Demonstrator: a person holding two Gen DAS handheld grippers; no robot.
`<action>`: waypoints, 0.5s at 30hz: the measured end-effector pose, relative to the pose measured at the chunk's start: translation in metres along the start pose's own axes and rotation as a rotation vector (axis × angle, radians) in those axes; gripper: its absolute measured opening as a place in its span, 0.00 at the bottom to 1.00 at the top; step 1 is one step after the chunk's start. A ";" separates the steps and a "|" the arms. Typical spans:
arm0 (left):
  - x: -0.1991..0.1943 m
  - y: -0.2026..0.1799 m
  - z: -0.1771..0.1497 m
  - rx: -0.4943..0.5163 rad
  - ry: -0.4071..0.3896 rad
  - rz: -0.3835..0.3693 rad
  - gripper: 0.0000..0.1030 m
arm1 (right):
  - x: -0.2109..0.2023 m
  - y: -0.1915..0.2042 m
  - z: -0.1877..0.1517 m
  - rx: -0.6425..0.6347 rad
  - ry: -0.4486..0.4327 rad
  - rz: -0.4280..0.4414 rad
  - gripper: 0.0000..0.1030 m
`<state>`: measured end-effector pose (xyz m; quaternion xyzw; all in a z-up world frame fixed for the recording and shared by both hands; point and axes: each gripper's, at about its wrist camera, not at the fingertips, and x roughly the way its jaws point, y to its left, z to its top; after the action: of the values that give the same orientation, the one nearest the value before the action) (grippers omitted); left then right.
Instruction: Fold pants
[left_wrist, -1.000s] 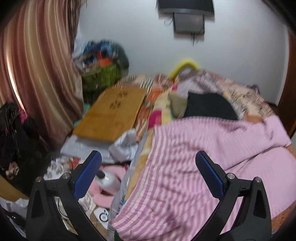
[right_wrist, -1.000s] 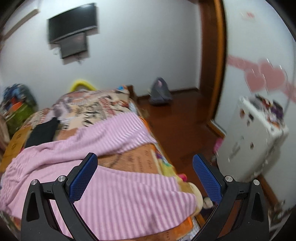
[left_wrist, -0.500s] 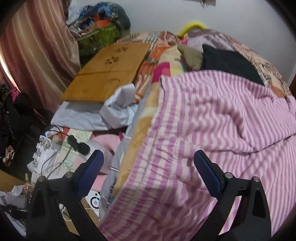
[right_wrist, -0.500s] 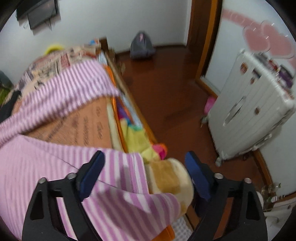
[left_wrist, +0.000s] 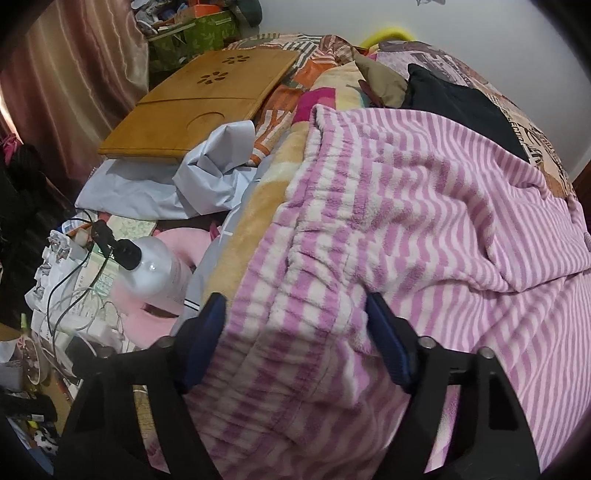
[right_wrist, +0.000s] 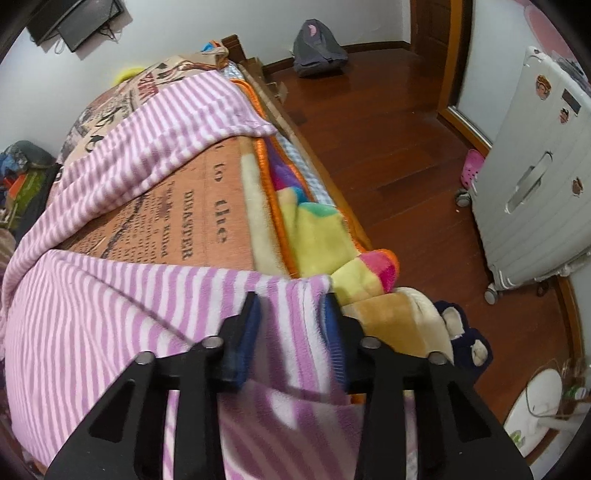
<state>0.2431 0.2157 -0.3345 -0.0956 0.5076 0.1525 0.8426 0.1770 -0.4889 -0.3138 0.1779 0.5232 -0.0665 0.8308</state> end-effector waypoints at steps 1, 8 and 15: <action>-0.001 0.000 0.000 -0.002 -0.003 -0.002 0.61 | -0.002 0.002 0.000 -0.005 -0.007 -0.001 0.14; -0.012 0.000 0.004 -0.005 -0.032 0.035 0.36 | -0.017 0.024 0.013 -0.076 -0.120 -0.096 0.06; -0.012 0.004 0.010 -0.014 -0.053 0.077 0.34 | -0.024 0.026 0.044 -0.068 -0.229 -0.179 0.05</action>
<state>0.2451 0.2205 -0.3193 -0.0778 0.4874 0.1910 0.8485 0.2110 -0.4822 -0.2692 0.0935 0.4408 -0.1422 0.8813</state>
